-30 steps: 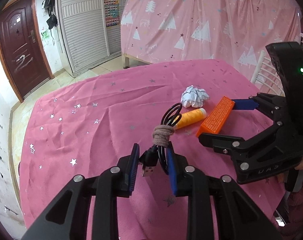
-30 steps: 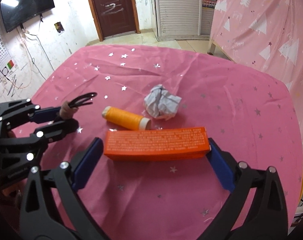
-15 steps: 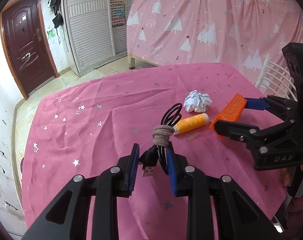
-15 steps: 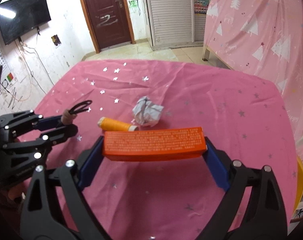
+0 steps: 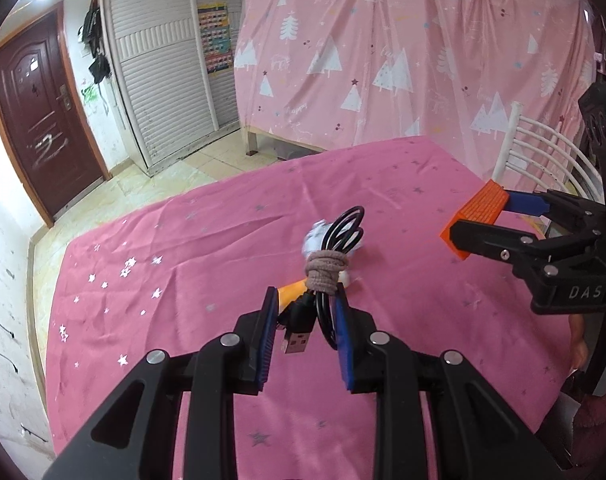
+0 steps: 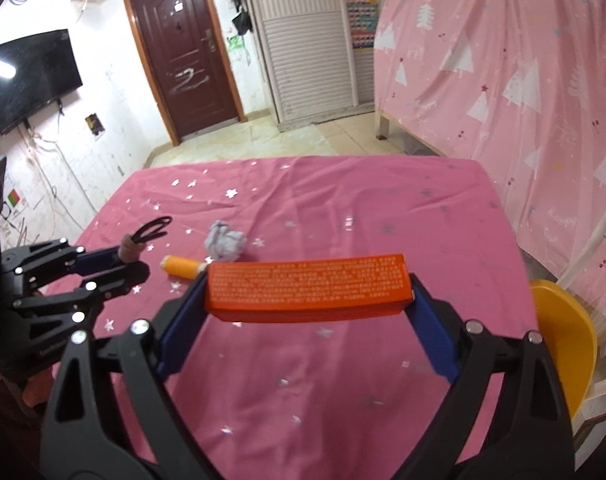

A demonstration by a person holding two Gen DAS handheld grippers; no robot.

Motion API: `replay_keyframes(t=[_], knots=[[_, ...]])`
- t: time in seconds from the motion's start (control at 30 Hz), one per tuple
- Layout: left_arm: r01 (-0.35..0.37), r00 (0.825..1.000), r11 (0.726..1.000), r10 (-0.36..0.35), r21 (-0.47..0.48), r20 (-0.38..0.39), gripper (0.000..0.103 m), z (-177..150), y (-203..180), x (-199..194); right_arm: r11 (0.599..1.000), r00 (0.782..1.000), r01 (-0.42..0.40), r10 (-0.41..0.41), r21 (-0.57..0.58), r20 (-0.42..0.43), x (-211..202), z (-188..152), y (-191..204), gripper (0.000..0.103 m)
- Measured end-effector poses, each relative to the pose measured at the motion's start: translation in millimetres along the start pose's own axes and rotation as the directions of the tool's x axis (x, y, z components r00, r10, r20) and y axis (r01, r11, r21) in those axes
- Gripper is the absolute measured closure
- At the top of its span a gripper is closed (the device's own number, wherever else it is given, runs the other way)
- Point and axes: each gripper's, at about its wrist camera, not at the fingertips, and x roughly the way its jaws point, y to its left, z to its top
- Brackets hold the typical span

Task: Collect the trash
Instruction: 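Carry the black cable and orange box to the yellow bin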

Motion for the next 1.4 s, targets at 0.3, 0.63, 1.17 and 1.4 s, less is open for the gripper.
replay_keyframes(t=[0.3, 0.63, 1.17, 1.4], knots=[[0.000, 1.000, 0.999, 0.001, 0.047, -0.005, 0.082, 12, -33, 1, 0.998, 0.998, 0.033, -0.035, 0.057, 0.044, -25, -12, -37, 0.013], [0.033, 0.999, 0.995, -0.032, 0.095, -0.011, 0.082, 35, -84, 6, 0.983, 0.990, 0.091, -0.106, 0.160, 0.094, -59, -32, -97, 0.013], [0.241, 0.970, 0.962, -0.233, 0.126, -0.068, 0.082, 88, -214, 35, 0.909, 0.971, 0.202, -0.236, 0.364, 0.049, -74, -74, -223, 0.013], [0.350, 0.934, 0.927, -0.333, 0.136, -0.130, 0.082, 98, -272, 62, 0.865, 0.962, 0.257, -0.270, 0.431, -0.032, -47, -96, -261, 0.013]])
